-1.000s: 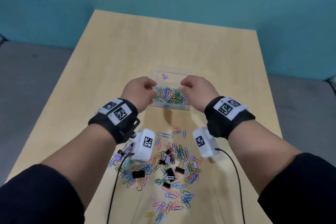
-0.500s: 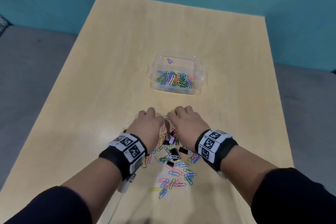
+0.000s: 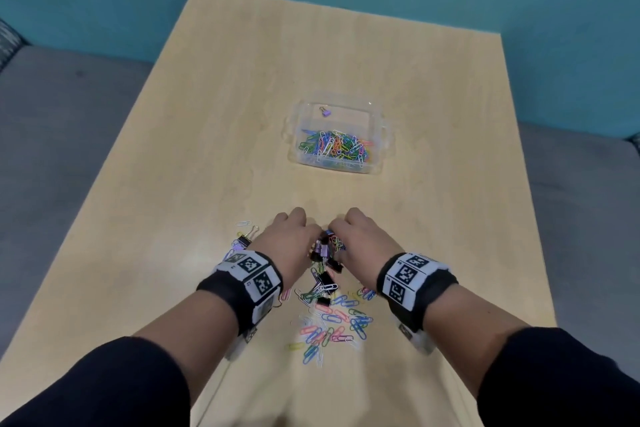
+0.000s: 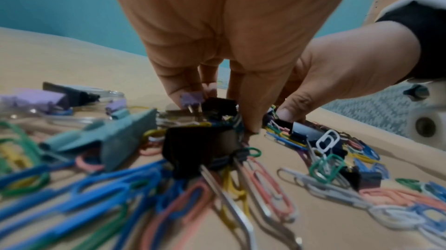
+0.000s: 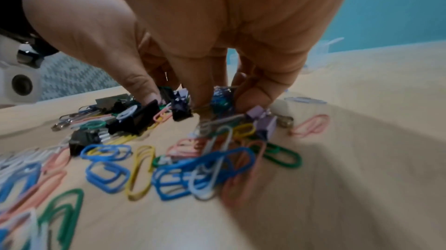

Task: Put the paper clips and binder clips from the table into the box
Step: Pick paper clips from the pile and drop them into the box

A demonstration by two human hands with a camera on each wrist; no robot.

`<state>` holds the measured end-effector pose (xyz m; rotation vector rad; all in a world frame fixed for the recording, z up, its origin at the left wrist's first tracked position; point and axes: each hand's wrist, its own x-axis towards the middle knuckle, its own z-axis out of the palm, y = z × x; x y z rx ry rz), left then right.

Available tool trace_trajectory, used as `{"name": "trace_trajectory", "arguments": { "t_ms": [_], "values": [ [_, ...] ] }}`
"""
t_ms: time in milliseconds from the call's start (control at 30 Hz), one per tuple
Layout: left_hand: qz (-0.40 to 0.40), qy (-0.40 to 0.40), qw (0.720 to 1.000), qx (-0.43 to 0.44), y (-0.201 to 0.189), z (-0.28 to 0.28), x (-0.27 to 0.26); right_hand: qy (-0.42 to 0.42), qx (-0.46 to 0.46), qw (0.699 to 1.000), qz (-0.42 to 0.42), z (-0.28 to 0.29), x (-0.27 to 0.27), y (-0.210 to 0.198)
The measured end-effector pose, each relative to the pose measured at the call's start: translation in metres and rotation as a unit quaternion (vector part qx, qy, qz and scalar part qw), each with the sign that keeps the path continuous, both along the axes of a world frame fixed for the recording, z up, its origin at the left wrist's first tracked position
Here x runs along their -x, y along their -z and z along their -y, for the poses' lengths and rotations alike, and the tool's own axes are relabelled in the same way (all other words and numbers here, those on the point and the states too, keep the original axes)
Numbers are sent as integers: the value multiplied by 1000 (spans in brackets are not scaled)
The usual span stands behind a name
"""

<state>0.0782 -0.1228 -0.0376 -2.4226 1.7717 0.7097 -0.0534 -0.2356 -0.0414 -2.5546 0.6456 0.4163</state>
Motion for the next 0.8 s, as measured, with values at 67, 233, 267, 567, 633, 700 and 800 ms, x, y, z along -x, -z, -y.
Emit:
{"name": "trace_trajectory", "arguments": {
  "t_ms": [67,233,267,567,633,700,800],
  "values": [
    [15,-19,1000,13,1,2,2,34,-21,999,7,0,-2,0],
    [-3,-72,997,6,4,10,1,96,-59,994,-10,7,-9,-5],
    [-8,-81,997,2,5,10,0,99,-66,993,-9,9,-9,-6],
    [-43,-93,995,-12,20,10,-13,24,-29,999,-17,17,-3,-3],
    [-48,-93,994,-15,20,12,-15,23,-31,999,-20,19,-4,-3],
    [-53,-96,994,-12,18,14,-16,13,-30,999,-28,21,-5,-3],
    [-64,-104,992,-9,11,18,-19,-9,-27,999,-41,27,-8,-4]
  ]
}}
